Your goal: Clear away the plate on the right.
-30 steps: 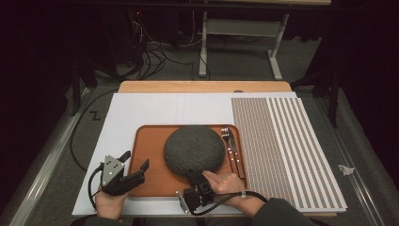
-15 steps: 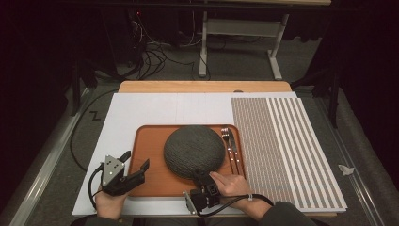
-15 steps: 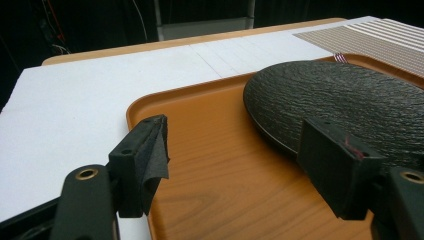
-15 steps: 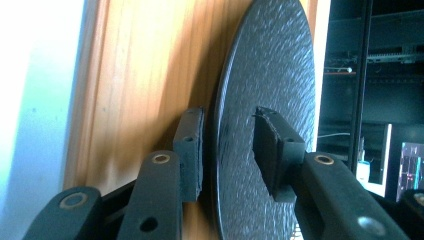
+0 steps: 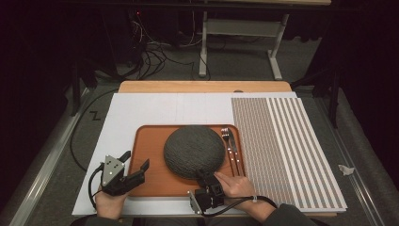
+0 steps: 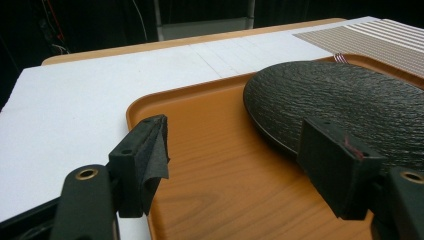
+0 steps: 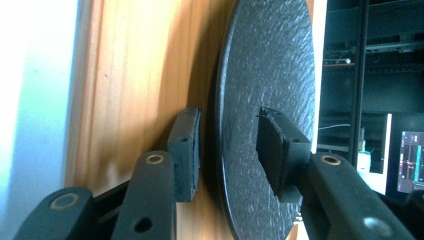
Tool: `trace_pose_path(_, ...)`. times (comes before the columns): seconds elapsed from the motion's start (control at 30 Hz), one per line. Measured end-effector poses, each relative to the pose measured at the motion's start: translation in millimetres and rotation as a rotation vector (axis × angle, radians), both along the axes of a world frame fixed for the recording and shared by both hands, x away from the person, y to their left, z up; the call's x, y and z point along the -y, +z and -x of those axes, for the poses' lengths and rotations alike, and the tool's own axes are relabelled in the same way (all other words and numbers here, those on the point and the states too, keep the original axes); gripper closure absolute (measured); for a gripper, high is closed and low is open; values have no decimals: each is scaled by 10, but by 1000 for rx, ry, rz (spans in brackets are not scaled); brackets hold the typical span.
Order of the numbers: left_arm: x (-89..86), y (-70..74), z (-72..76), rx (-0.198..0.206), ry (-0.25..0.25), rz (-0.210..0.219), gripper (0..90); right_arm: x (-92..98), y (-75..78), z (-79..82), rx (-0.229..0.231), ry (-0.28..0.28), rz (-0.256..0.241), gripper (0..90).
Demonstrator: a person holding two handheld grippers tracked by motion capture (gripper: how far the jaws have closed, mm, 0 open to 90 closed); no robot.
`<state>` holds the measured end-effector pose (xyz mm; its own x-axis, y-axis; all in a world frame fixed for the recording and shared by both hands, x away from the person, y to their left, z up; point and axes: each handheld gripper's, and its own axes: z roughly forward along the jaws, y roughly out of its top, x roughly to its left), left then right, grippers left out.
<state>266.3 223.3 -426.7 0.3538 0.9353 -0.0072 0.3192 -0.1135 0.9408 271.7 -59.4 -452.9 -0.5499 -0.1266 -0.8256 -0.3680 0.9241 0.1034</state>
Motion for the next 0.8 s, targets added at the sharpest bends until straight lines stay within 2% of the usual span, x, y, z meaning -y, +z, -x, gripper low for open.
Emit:
trace_pose_path(0.37, 5, -1, 1, 1, 0, -2, 285, 121, 7, 9, 18, -24, -26, 602)
trace_pose_path(0.8, 4, 1, 2, 2, -5, 2, 281, 246, 33, 11, 18, -51, -55, 574)
